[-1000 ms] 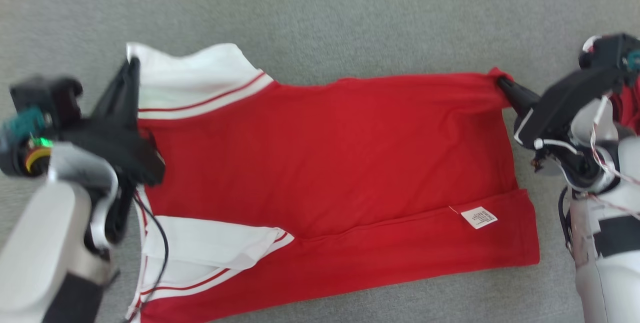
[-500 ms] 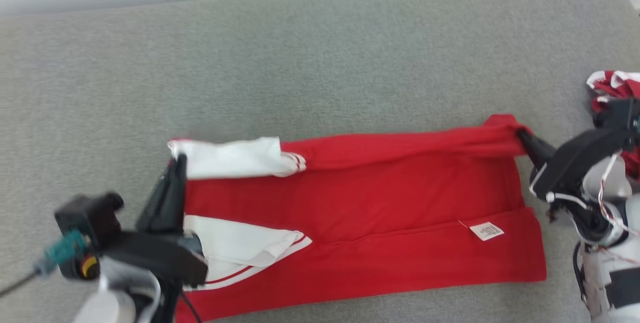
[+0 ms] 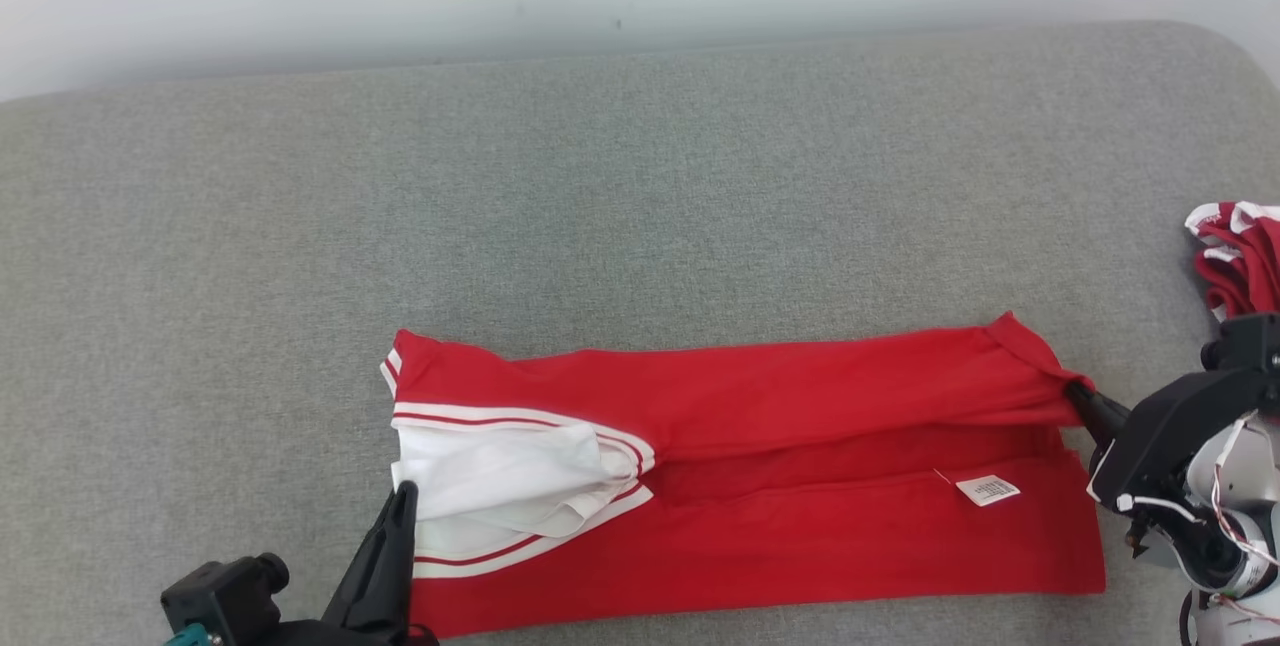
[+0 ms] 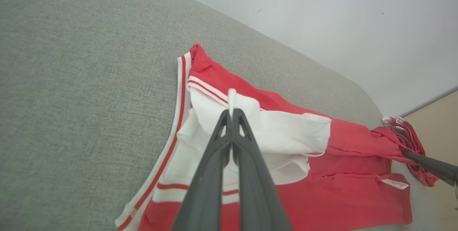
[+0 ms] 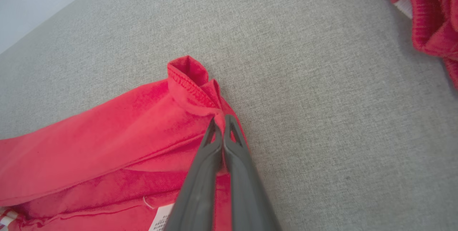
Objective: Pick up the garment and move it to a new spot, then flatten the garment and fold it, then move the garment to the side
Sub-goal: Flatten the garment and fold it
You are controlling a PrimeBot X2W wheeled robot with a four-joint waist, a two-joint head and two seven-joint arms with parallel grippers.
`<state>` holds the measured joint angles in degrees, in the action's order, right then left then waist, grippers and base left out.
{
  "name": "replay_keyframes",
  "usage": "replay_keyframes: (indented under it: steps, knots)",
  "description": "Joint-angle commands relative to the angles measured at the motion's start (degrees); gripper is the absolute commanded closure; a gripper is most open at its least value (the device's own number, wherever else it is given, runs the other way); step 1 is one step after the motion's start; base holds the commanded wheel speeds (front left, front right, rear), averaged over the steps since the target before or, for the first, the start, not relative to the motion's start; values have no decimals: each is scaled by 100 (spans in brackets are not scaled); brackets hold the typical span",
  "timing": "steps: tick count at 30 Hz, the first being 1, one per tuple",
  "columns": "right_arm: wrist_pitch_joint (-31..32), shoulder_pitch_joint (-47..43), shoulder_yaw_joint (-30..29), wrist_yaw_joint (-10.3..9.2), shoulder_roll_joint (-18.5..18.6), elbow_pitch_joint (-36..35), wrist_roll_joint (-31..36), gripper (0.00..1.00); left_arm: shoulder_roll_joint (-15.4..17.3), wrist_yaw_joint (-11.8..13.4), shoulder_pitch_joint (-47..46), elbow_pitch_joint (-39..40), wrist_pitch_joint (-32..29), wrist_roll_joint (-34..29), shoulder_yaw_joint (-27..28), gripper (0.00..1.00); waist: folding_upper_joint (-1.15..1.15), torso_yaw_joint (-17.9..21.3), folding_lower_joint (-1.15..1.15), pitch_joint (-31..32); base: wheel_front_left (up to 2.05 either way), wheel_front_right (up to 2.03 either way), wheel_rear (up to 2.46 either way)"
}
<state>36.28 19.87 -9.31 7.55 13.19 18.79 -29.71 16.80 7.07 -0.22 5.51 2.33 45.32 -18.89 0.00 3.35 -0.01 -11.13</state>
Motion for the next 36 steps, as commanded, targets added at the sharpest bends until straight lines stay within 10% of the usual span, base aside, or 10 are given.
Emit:
replay_keyframes:
  steps: [1,9,11,36]
  knots:
    - [-11,-96,-39,-14,-24,-30,37,100,-16,-12,43,-42,19,7,-5,100,0,-42,1,50,0,0,0]
    - [47,-330,-174,-14,-186,16,211,100,-7,-6,67,-426,8,-107,-138,94,0,-41,1,108,0,0,0]
    - [23,-371,-206,-14,-249,16,222,5,-9,48,64,-546,10,-159,-170,0,0,-25,1,119,0,0,0]
    - [-2227,-1697,-183,-14,-551,-753,325,0,-306,43,608,-446,1284,-2260,639,0,0,-52,1,1021,0,0,0]
